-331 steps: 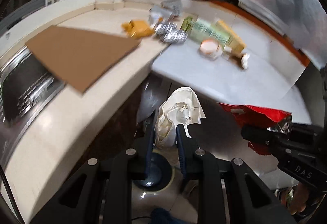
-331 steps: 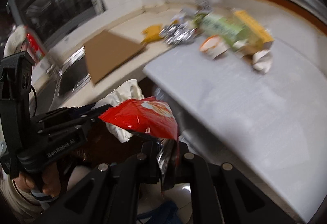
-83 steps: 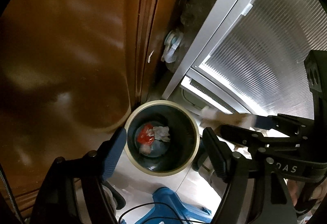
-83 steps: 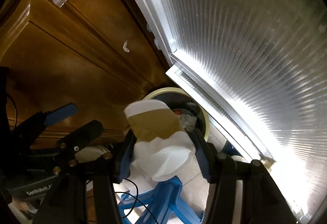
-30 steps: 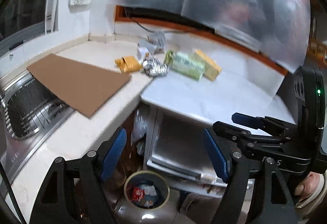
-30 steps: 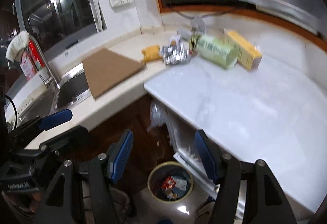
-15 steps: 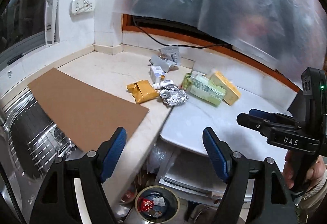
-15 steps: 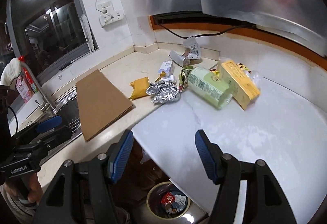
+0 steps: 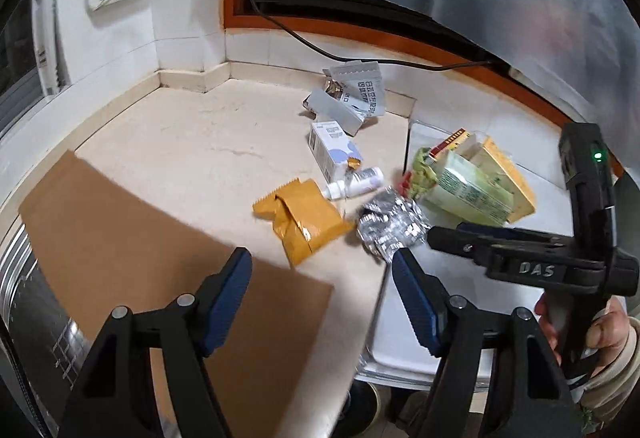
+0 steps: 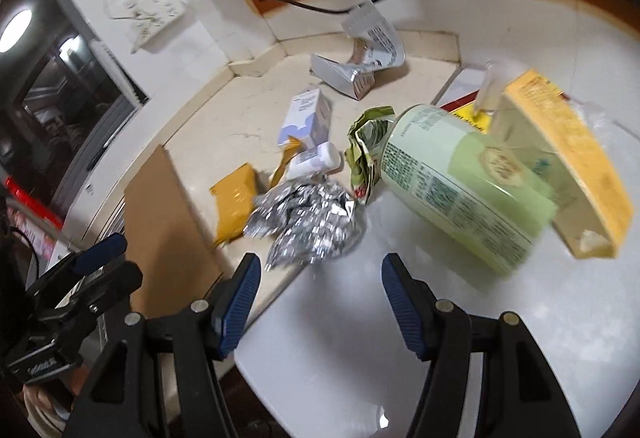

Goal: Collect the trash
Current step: 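Grasp the yellow packet with the left gripper while the right grasps the foil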

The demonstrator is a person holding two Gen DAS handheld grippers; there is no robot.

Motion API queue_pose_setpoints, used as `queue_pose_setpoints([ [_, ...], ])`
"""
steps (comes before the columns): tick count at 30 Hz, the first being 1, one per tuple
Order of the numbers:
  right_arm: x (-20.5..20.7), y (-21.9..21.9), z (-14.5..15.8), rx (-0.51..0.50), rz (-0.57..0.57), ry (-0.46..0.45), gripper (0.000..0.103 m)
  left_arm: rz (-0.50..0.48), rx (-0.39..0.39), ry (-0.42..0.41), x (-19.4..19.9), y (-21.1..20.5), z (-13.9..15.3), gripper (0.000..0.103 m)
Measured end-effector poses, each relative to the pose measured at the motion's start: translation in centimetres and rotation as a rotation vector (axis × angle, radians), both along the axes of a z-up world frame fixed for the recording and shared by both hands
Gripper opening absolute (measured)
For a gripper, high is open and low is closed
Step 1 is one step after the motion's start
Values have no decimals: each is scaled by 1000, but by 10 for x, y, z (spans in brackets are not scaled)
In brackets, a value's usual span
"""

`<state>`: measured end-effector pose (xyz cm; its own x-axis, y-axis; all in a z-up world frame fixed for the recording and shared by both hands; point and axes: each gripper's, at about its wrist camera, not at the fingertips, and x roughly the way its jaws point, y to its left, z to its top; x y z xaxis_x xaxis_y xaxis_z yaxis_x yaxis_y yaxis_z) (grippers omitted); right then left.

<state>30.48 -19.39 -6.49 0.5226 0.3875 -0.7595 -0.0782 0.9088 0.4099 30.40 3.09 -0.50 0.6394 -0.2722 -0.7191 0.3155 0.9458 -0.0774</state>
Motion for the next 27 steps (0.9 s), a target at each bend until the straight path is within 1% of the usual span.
queue_pose_setpoints([
  [6,17,7,-19,51,-22,29,63,-22,26,3,20,-9,-8,71],
  [9,17,11,-18,49,-25,10,63,-23,24,14,27,-11,-12,71],
  [10,17,11,-16,47,-29,-1,56,-23,21,18,29,-12,-13,71],
  [11,19,10,-17,49,-30,7,51,-23,17,22,31,-12,-14,71],
  [12,20,9,-17,49,-37,5,40,-21,14,25,32,-12,-15,71],
  [14,22,4,-20,94,-37,9,38,-18,5,33,35,-13,-17,71],
  [15,23,2,-20,101,-41,5,36,-15,2,37,37,-13,-18,71],
  [17,20,0,-17,74,-46,-20,36,-7,-3,42,41,-14,-19,71],
  [20,12,-1,-3,22,-44,-86,32,14,-13,59,48,-15,-23,71],
  [21,9,-1,1,-1,-46,-108,30,24,-19,71,52,-16,-25,71],
  [22,6,-1,4,-17,-45,-129,23,33,-28,82,55,-16,-27,71],
  [27,-4,-2,19,-89,-37,-185,23,80,-61,136,74,-20,-40,69],
])
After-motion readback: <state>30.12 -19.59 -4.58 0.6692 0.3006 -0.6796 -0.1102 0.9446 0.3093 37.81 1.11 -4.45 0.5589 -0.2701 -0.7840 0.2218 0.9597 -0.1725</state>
